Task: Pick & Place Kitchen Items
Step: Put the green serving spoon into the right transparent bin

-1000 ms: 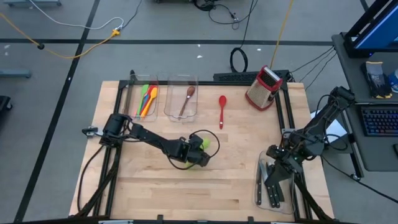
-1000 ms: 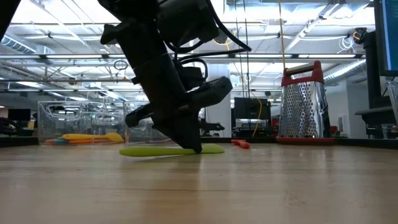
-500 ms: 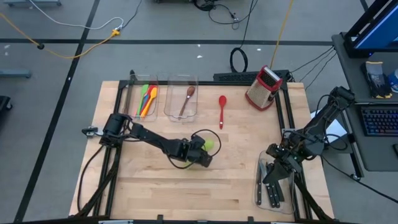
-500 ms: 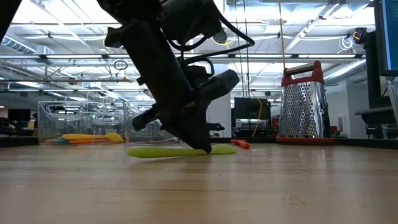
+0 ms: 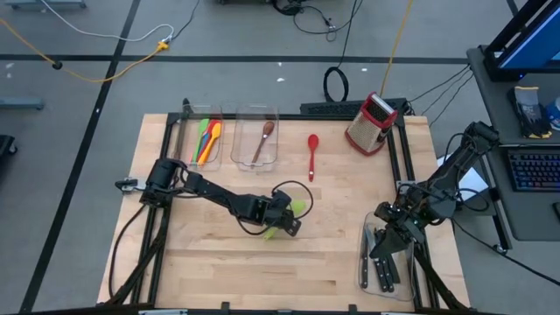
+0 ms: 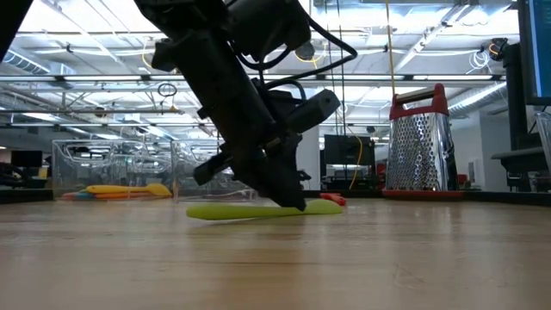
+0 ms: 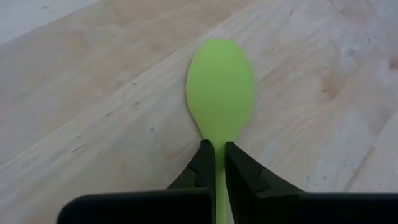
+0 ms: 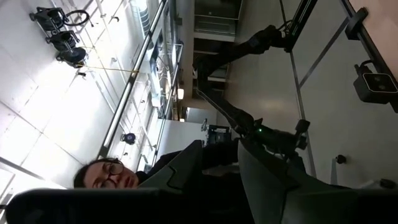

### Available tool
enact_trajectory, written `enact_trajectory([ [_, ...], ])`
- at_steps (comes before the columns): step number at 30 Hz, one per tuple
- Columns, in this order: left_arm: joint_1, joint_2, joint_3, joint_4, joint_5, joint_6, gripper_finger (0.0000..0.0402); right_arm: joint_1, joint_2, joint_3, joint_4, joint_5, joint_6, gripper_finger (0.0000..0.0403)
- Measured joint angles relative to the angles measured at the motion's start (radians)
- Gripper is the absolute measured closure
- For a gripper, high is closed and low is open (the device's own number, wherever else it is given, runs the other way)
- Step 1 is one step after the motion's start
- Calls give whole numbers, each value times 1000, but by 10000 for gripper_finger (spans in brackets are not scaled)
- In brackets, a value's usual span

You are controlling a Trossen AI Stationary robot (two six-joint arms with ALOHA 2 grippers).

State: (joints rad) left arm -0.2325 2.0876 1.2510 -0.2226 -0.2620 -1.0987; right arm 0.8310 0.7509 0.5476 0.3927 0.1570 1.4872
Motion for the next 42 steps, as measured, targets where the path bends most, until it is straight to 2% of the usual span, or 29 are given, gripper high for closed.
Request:
enact_trajectory([
  [8,-1,0,2,-7,23,111,336,0,0,0,0,0,-8,307],
  [16,0,-16,4,-8,54,185,227,0,0,0,0,3,-11,307],
  [20,-1,-59,2,-82,103,209,189,0,0,0,0,3,-11,307],
  [27,-9,-133,-2,-337,114,227,193,0,0,0,3,5,-11,307],
  [31,-36,-137,0,-419,141,231,198,0,0,0,3,7,-15,307],
  [34,-63,-140,-2,-438,153,233,192,0,0,0,1,7,-15,307],
  [38,-85,-140,-11,-450,109,224,186,0,0,0,0,8,-15,307],
  [42,-91,-130,-25,-448,92,226,198,0,0,0,0,8,-15,307],
])
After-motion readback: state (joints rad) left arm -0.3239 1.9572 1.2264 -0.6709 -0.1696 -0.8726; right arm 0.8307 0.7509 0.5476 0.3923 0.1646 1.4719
